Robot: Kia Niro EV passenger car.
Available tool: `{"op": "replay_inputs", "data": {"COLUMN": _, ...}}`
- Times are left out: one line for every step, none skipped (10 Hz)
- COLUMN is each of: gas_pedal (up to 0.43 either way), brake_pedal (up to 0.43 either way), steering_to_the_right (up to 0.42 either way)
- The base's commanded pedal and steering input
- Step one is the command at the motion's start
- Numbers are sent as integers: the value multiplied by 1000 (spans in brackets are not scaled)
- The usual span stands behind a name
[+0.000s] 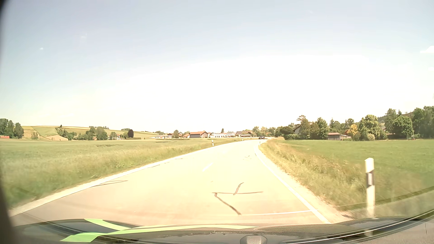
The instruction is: Follow the waypoints while adhering to traffic rules and regulations
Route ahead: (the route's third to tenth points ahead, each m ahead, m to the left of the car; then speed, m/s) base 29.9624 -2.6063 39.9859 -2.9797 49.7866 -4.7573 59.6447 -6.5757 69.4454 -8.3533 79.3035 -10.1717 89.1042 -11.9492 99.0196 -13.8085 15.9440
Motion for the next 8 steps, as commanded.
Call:
{"op": "replay_inputs", "data": {"gas_pedal": 197, "brake_pedal": 0, "steering_to_the_right": 9}}
{"op": "replay_inputs", "data": {"gas_pedal": 197, "brake_pedal": 0, "steering_to_the_right": 9}}
{"op": "replay_inputs", "data": {"gas_pedal": 197, "brake_pedal": 0, "steering_to_the_right": 12}}
{"op": "replay_inputs", "data": {"gas_pedal": 189, "brake_pedal": 0, "steering_to_the_right": 14}}
{"op": "replay_inputs", "data": {"gas_pedal": 177, "brake_pedal": 0, "steering_to_the_right": 15}}
{"op": "replay_inputs", "data": {"gas_pedal": 169, "brake_pedal": 0, "steering_to_the_right": 12}}
{"op": "replay_inputs", "data": {"gas_pedal": 169, "brake_pedal": 0, "steering_to_the_right": 11}}
{"op": "replay_inputs", "data": {"gas_pedal": 169, "brake_pedal": 0, "steering_to_the_right": 11}}
